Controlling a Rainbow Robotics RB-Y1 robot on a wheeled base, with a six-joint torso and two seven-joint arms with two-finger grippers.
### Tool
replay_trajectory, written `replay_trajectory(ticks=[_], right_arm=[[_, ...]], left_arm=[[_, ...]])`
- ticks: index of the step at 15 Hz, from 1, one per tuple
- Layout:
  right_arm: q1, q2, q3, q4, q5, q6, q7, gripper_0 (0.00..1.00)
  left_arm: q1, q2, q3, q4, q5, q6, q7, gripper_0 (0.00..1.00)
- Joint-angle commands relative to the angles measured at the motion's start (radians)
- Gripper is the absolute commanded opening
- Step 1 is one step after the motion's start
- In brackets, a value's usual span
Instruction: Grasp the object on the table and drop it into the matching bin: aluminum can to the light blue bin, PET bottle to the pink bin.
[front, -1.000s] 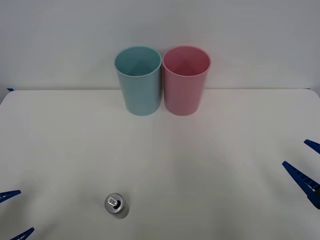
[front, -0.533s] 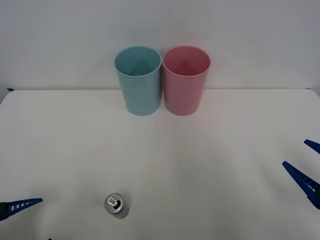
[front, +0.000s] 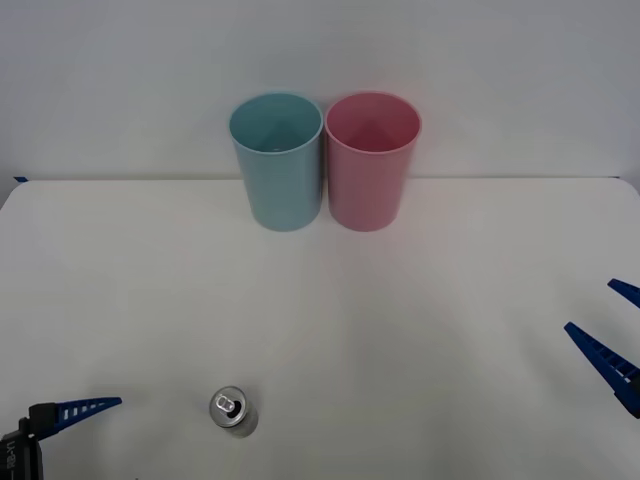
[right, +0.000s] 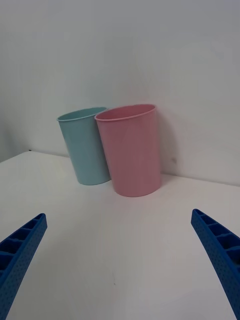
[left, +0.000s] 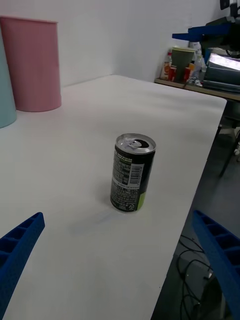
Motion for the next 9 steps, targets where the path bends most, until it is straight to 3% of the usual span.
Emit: replay_trajectory(ticks=[1,9], right_arm=[[0.0,0.0,0.0,0.0,0.0,0.0,0.0,1.0],[0.0,0.0,0.0,0.0,0.0,0.0,0.0,1.0]], left_arm=[[-0.025,-0.047,0.0,0.003,-0.032,0.003,-0.003,1.0],[-0.091,-0.14,-0.001,0.014,-0.159,0.017,0.006,1.0]])
